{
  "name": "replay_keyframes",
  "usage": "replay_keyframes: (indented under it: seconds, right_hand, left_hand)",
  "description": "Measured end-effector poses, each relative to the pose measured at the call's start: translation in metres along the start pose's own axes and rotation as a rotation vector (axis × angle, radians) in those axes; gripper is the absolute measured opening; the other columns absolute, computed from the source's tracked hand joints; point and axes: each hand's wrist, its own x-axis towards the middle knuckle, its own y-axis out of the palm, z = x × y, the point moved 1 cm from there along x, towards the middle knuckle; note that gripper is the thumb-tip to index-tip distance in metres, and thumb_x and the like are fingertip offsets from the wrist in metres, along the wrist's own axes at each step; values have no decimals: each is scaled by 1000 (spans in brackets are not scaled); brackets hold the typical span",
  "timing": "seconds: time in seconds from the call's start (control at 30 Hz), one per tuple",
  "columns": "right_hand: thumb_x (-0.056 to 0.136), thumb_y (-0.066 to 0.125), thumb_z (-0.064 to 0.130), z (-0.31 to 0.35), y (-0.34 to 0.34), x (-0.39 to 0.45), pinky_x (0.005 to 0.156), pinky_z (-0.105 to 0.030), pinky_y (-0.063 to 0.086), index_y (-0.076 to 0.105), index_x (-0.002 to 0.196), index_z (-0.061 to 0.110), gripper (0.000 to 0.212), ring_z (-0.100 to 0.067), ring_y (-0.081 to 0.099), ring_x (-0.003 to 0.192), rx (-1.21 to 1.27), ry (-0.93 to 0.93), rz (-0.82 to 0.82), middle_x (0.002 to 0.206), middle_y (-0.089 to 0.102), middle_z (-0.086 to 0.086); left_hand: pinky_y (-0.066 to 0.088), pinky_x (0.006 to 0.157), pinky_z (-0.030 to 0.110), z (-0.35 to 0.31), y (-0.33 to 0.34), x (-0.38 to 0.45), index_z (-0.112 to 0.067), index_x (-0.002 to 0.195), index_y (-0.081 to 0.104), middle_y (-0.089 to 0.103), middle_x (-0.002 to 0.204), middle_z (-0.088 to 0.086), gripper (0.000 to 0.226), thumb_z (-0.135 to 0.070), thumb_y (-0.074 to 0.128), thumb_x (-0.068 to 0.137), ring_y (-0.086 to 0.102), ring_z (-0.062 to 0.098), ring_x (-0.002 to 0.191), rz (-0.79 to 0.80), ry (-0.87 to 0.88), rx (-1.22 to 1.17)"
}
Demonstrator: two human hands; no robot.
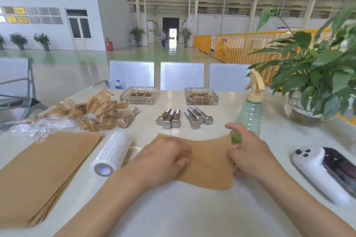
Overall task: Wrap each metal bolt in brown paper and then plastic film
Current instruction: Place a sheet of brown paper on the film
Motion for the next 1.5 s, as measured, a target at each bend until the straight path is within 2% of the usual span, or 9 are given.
replay_keyframes:
  seconds: [0.17, 0.43, 0.7, 0.9, 1.17, 1.27, 1.37, 1.43, 1.5]
  right_hand:
    - [85, 47, -1, -7, 4, 26, 44, -16, 39, 61, 123, 43, 59, -12, 58, 63, -92, -48, 77, 79, 61, 2]
    - [84, 50, 4, -10, 25, 33, 53, -16, 38, 60, 119, 44, 54, -8, 59, 73, -142, -83, 173, 91, 71, -1]
    - [79, 52, 11, -6, 26, 29, 57, -23, 45, 60, 119, 40, 50, -10, 61, 78, -128, -15, 18, 94, 65, 1]
    - [80, 52, 18, 2, 24, 20, 81, -37, 57, 51, 127, 46, 54, -20, 63, 95, -291, -34, 23, 101, 66, 4]
    - [90, 47, 30, -12, 21, 6, 74, -33, 49, 51, 123, 46, 37, -21, 62, 93, -526, -104, -97, 100, 68, 12]
    - [91, 46, 29, -22, 19, 4, 67, -33, 44, 57, 113, 43, 29, -21, 59, 81, -513, -119, -208, 91, 68, 13]
    - [91, 47, 31, -33, 16, 2, 66, -34, 46, 61, 100, 41, 19, -23, 58, 78, -441, -113, -303, 84, 67, 12]
    - [91, 48, 32, -36, 15, 1, 66, -35, 48, 61, 93, 41, 16, -23, 60, 77, -372, -108, -343, 75, 65, 15]
    - [90, 51, 32, -38, 15, 1, 61, -33, 45, 61, 89, 41, 13, -21, 59, 74, -309, -105, -391, 67, 62, 16]
  left_hand:
    - [38, 112, 31, 0, 0, -6, -38, 141, 51, 50, 148, -13, 40, -45, 46, 102, 40, 14, 140, -9, -24, -20]
    - [19, 123, 31, -3, 13, -13, -41, 154, 31, 27, 165, -7, 53, -52, 38, 104, 18, 14, 153, 46, -73, 13]
    - [25, 118, 32, 0, 20, -18, -38, 143, 43, 36, 157, -5, 43, -51, 38, 102, 31, 19, 145, -16, -113, 70]
    - [24, 119, 30, -1, 22, -22, -39, 147, 40, 36, 158, -7, 48, -53, 38, 102, 31, 17, 146, 35, -125, 68]
    - [25, 118, 31, -1, 16, -25, -40, 145, 41, 35, 156, -8, 46, -53, 40, 101, 30, 16, 146, 68, -148, 40]
    - [37, 112, 38, -1, 5, -16, -40, 137, 47, 38, 151, -10, 39, -51, 42, 99, 37, 18, 141, 1, -194, -36]
    - [50, 90, 37, 4, -15, 19, -35, 122, 62, 60, 129, -7, 28, -40, 48, 98, 58, 22, 118, -243, -319, -31]
    - [49, 79, 36, 11, -22, 52, -27, 111, 67, 67, 115, 0, 24, -36, 50, 97, 62, 29, 105, -291, -415, 27]
    - [46, 78, 37, 17, -18, 81, -20, 110, 67, 64, 114, 7, 26, -37, 50, 99, 58, 32, 108, -254, -460, 85]
